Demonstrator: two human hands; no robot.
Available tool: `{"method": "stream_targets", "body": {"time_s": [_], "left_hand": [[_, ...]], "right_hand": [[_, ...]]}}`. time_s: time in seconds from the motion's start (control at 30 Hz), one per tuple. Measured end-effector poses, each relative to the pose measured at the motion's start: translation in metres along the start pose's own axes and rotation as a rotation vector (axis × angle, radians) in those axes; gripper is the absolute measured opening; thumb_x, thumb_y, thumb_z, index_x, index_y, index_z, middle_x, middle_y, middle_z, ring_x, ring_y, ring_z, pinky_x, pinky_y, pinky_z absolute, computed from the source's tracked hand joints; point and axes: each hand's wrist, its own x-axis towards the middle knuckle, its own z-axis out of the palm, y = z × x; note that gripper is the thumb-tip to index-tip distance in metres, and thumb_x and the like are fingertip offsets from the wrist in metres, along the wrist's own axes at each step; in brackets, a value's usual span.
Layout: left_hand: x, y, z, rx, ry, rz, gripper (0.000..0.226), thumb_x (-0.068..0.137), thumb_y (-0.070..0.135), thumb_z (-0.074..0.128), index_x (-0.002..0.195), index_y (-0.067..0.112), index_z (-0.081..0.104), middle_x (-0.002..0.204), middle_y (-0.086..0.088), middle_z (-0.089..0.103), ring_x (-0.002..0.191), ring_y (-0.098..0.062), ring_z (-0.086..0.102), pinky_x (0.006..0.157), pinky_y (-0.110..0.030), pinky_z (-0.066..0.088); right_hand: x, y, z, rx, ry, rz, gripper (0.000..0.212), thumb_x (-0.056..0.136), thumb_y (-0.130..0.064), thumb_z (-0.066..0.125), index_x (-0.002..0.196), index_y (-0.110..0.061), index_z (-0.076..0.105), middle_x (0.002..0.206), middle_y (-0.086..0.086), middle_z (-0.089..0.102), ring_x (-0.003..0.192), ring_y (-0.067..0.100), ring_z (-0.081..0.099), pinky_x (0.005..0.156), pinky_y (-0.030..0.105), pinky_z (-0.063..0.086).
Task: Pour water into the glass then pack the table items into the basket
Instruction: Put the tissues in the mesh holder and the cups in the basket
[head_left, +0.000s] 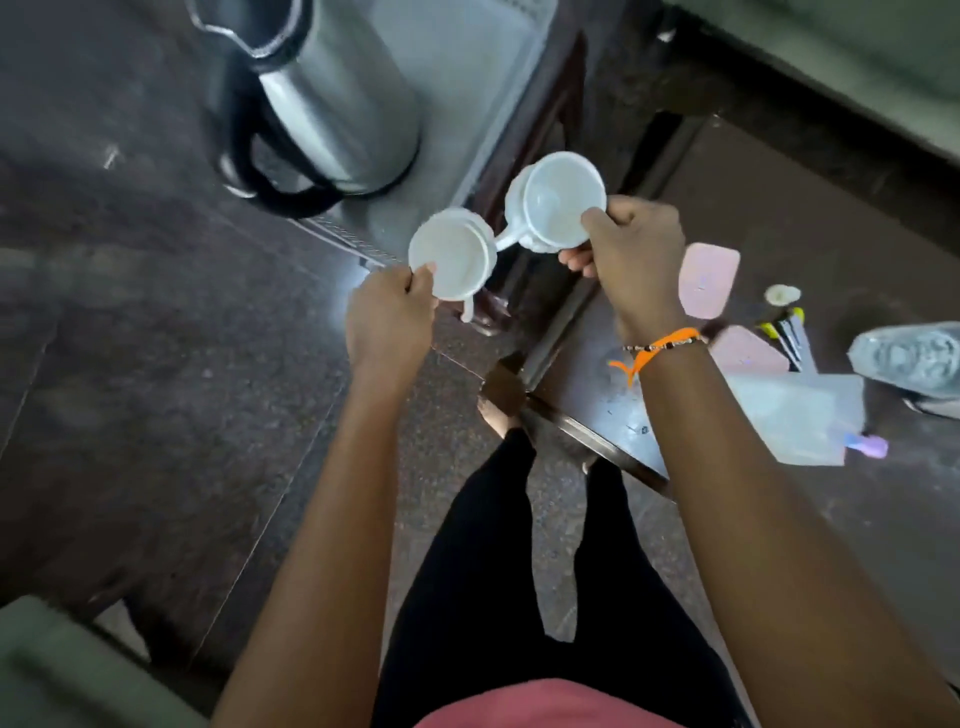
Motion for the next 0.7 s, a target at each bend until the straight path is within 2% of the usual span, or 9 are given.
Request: {"method": "stream_targets", "body": {"time_s": [0.1,0.17,0.23,0.33,0.43,0.5,0.63,0.7], "left_hand": [[0.045,-0.019,-0.039,0.158,0.021,-0.021,0.044,0.096,0.034,0.039,0.099,-0.001,0.066,0.103,-0.023,0.066,0.092,-0.035,0.056,0.072,-0.034,0.034],[0.074,-0.026,-0.053,0.245,-0.016,-0.021,0.043,0.097,0.032,0.037,0.107,0.0,0.062,0.115,-0.024,0.062,0.108,-0.04,0.055,0.079,-0.037,0.038],[0.099,-0.029,-0.06,0.321,-0.07,-0.002,0.042,0.098,0.029,0.035,0.113,-0.002,0.058,0.122,-0.025,0.058,0.114,-0.041,0.053,0.086,-0.039,0.04],[0.128,-0.027,-0.057,0.411,-0.16,0.01,0.04,0.099,0.026,0.034,0.12,-0.001,0.054,0.129,-0.023,0.055,0.12,-0.038,0.05,0.094,-0.04,0.041],[0.145,-0.027,-0.046,0.444,-0.227,0.026,0.039,0.099,0.027,0.036,0.124,0.003,0.053,0.132,-0.021,0.054,0.123,-0.038,0.049,0.096,-0.042,0.042],[0.152,-0.03,-0.038,0.454,-0.257,0.04,0.039,0.099,0.027,0.037,0.125,0.002,0.053,0.133,-0.021,0.054,0.123,-0.038,0.05,0.097,-0.041,0.042],[0.16,-0.037,-0.025,0.499,-0.283,0.036,0.039,0.098,0.027,0.039,0.125,0.002,0.053,0.133,-0.021,0.054,0.124,-0.037,0.049,0.098,-0.043,0.042],[0.164,-0.038,-0.019,0.518,-0.276,0.051,0.038,0.099,0.028,0.039,0.123,0.003,0.054,0.131,-0.02,0.055,0.123,-0.037,0.051,0.097,-0.044,0.043]], "right_hand": [[0.015,-0.027,0.055,-0.068,-0.022,-0.066,0.029,0.076,-0.007,0.047,0.05,-0.018,0.057,0.046,0.005,0.06,0.047,0.019,0.061,0.044,0.02,0.041],[0.03,-0.04,0.082,-0.126,-0.016,-0.097,0.028,0.075,-0.007,0.047,0.048,-0.014,0.052,0.045,0.007,0.059,0.048,0.02,0.064,0.047,0.027,0.045],[0.044,-0.049,0.104,-0.214,-0.017,-0.119,0.025,0.075,-0.009,0.048,0.05,-0.01,0.051,0.046,0.008,0.057,0.051,0.022,0.066,0.053,0.034,0.049],[0.063,-0.055,0.122,-0.346,-0.012,-0.131,0.028,0.077,-0.011,0.049,0.049,-0.013,0.048,0.049,0.005,0.055,0.064,0.028,0.071,0.063,0.04,0.055],[0.077,-0.056,0.131,-0.482,-0.02,-0.128,0.02,0.074,-0.013,0.048,0.065,-0.002,0.063,0.074,0.021,0.071,0.081,0.036,0.07,0.076,0.044,0.056],[0.084,-0.056,0.135,-0.571,-0.033,-0.129,0.025,0.073,-0.013,0.047,0.077,0.004,0.065,0.087,0.029,0.069,0.089,0.04,0.066,0.079,0.044,0.055],[0.091,-0.053,0.143,-0.685,-0.071,-0.14,0.02,0.075,-0.012,0.046,0.071,-0.003,0.065,0.093,0.027,0.069,0.094,0.04,0.066,0.081,0.043,0.055],[0.095,-0.049,0.147,-0.734,-0.069,-0.154,0.02,0.077,-0.012,0.048,0.079,-0.001,0.066,0.089,0.028,0.067,0.091,0.041,0.064,0.081,0.043,0.055]]}}
